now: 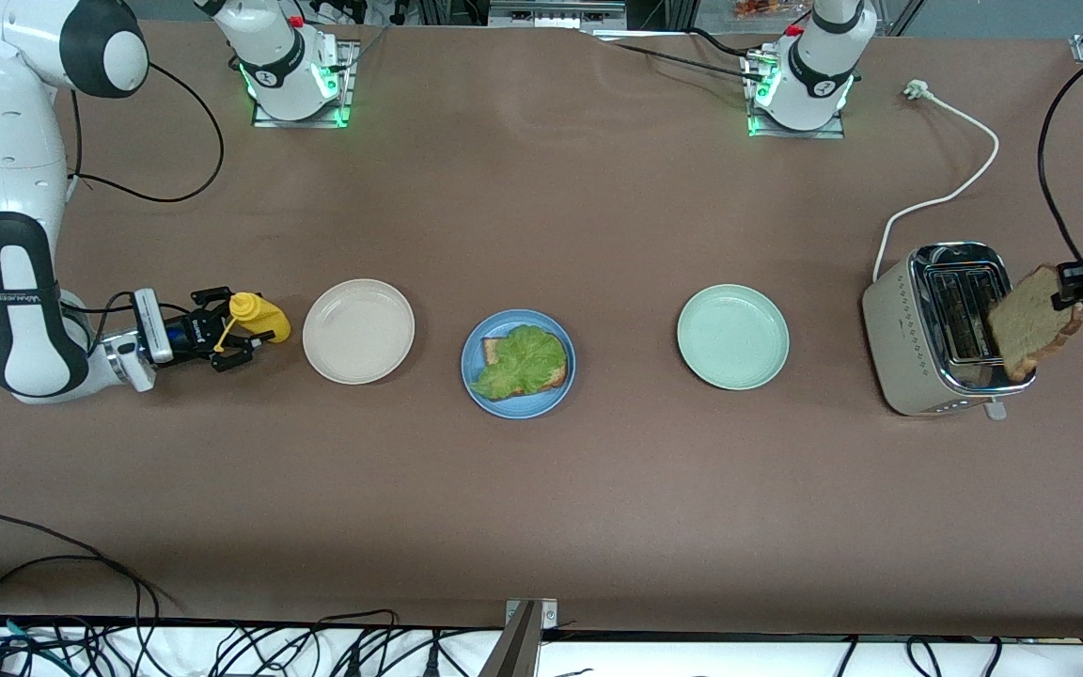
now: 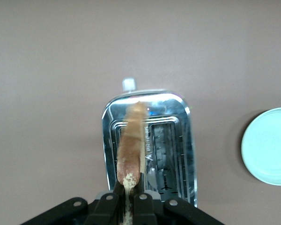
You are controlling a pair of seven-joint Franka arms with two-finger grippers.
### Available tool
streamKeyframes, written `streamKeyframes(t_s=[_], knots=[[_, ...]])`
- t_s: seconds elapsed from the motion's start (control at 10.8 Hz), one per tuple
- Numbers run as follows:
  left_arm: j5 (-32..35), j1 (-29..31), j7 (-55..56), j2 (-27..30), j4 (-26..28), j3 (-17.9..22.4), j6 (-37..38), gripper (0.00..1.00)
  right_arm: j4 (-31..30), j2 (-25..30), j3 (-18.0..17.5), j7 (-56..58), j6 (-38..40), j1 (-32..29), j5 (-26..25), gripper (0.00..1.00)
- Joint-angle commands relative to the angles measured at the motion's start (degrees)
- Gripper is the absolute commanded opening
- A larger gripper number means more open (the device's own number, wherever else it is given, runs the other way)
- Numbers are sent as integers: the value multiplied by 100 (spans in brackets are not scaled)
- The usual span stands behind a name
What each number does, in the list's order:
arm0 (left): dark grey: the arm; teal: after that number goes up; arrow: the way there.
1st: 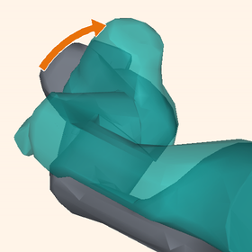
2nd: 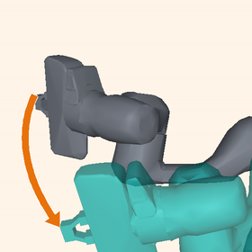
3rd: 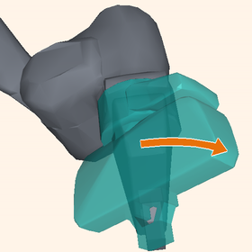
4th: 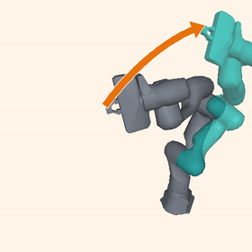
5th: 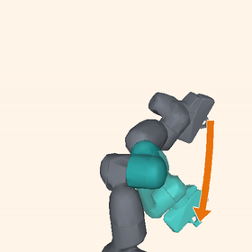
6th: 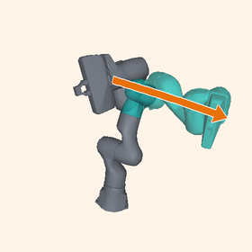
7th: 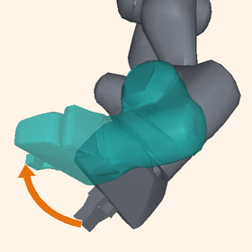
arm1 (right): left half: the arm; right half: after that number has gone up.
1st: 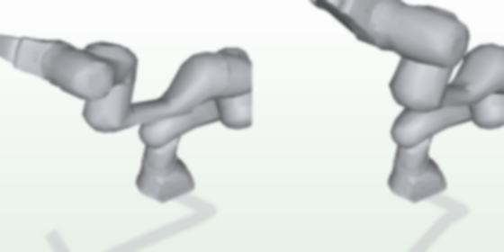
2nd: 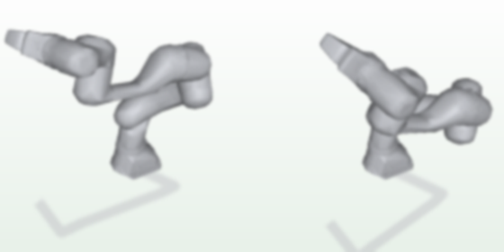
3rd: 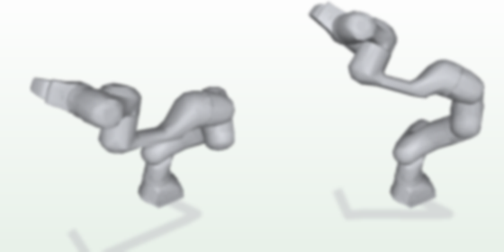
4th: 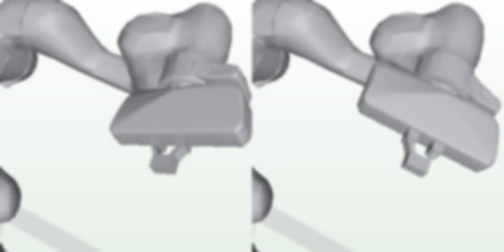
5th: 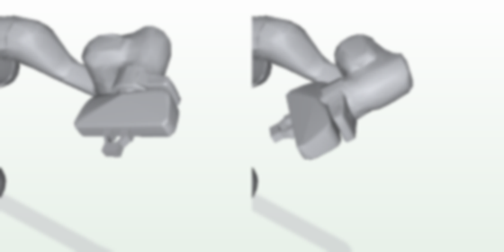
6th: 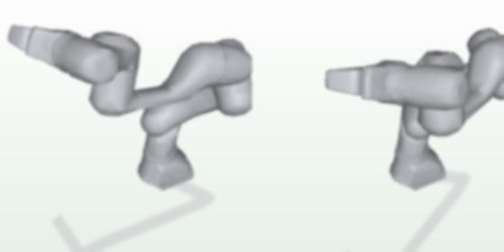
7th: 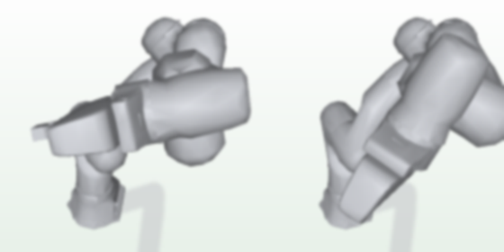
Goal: Make sandwich in blue plate with both arms
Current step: 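Lift the toast out of the toaster with the left gripper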
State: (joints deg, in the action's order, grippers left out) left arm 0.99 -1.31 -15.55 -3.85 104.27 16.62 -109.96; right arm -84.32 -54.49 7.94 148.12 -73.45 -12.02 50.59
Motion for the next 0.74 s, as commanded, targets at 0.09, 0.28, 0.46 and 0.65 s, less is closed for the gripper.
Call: streamKeyframes(t_s=[0.09,0.28,0.46,0.65], knots=[[-99,35,34,752,93,-605,492,0,292,-9,610,-396,50,-37,47,100],[-125,105,497,842,128,-1158,834,0,468,-9,944,-809,41,-11,30,100],[-134,105,780,842,260,-1712,853,0,801,8,1165,-1668,32,7,-145,100],[-143,96,1716,519,252,-2483,845,0,1083,130,1209,-2792,76,-11,-365,100]])
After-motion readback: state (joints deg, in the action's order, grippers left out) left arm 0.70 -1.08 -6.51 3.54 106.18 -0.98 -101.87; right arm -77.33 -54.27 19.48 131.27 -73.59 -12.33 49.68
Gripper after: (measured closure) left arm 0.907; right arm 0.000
